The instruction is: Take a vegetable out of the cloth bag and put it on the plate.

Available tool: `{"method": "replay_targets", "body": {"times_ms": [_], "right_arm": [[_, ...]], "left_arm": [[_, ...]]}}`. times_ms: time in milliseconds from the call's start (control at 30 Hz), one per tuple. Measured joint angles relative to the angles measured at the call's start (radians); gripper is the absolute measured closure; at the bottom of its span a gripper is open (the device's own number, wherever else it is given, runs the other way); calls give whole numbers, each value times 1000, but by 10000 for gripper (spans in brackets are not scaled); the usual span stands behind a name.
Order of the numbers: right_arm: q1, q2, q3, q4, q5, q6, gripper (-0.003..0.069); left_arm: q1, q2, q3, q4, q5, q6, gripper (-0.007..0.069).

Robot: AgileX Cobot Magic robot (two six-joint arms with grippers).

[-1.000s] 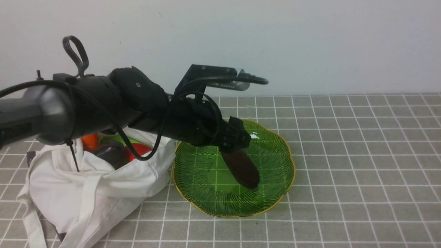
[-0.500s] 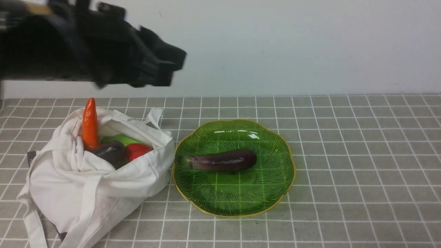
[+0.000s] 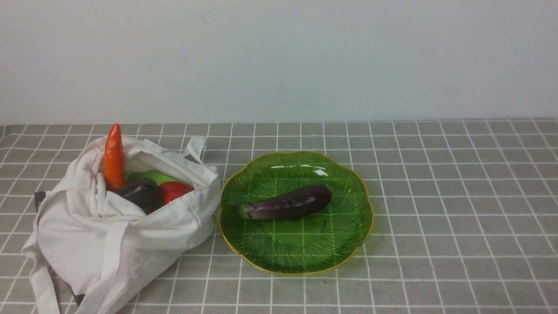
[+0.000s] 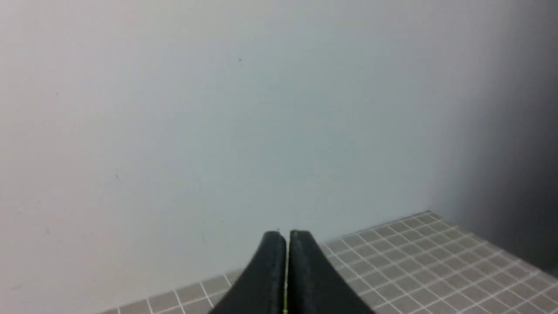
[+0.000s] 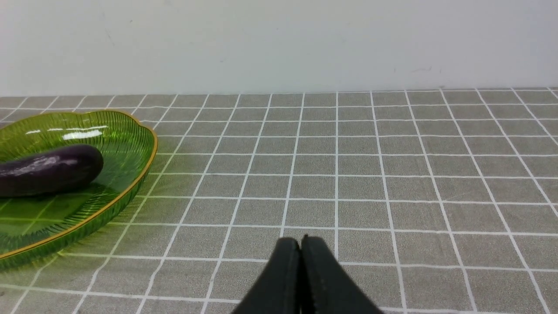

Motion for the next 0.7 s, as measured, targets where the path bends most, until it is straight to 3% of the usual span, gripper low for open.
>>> {"method": "replay_targets", "body": {"times_ms": [200,700], "right_arm": [[0,0,0,0,0,0,673],[0,0,0,0,0,0,673]], "left_arm": [[0,-132,49,47,-3,19,629],[0,-138,201,139,-47,82,629]]}}
